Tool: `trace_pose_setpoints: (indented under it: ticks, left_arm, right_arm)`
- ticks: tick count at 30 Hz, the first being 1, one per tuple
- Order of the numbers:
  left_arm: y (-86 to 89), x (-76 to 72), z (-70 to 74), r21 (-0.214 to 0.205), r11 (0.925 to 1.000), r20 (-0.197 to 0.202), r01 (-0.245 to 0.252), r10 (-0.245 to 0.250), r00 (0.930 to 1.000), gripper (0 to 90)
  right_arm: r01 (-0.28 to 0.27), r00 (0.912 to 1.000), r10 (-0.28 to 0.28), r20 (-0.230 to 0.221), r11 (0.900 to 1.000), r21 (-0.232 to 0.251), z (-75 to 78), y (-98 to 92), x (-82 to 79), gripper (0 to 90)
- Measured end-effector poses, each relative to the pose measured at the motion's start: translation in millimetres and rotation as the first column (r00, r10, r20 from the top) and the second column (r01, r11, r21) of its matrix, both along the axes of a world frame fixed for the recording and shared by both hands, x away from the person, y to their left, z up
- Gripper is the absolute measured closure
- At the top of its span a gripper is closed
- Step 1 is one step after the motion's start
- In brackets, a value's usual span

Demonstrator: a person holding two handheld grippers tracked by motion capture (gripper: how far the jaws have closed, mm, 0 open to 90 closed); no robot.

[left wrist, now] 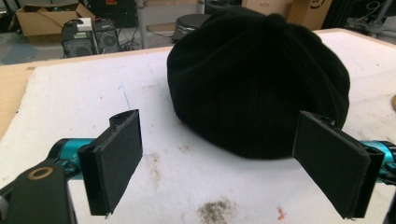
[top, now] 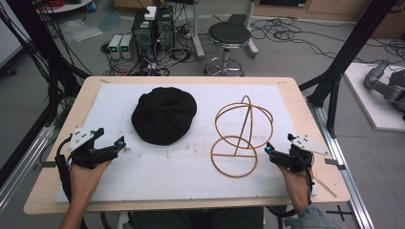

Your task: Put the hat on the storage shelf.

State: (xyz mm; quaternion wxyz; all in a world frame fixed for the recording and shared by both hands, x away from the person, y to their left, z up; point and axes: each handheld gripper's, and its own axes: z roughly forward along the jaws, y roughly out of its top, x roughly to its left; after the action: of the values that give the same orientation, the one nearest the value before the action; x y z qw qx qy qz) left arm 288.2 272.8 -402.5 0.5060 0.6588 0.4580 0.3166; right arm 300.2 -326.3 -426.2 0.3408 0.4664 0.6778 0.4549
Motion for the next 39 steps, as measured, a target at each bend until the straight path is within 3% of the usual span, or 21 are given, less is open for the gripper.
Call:
trace_pose_setpoints:
  ticks: [6,14,26,39]
  left_arm:
    - [0.0,0.0,13.5,0.019,0.9997,0.016,0.013,-0.014,0.9998,16.2]
    - [-4.5,11.7,28.4,0.013,0.9996,0.043,0.026,-0.026,0.9987,16.2]
    - [-35.2,46.3,47.3,0.023,0.9972,0.071,0.071,-0.072,0.9949,16.2]
    - [-45.3,78.4,54.5,-0.014,0.9951,0.084,0.098,-0.097,0.9918,16.2]
  right_arm:
    - [0.008,0.9999,-0.008,-0.011,1.0000,0.000,-1.5,-2.6,0.2,12.3]
    - [-0.002,1.0000,0.002,-0.007,1.0000,-0.009,-0.5,0.9,-0.3,12.4]
    - [-0.008,0.9999,0.008,-0.011,0.9999,-0.011,-1.7,-1.0,1.2,12.3]
    - [-0.010,0.9998,0.009,-0.015,0.9998,-0.017,-1.5,1.3,0.7,12.4]
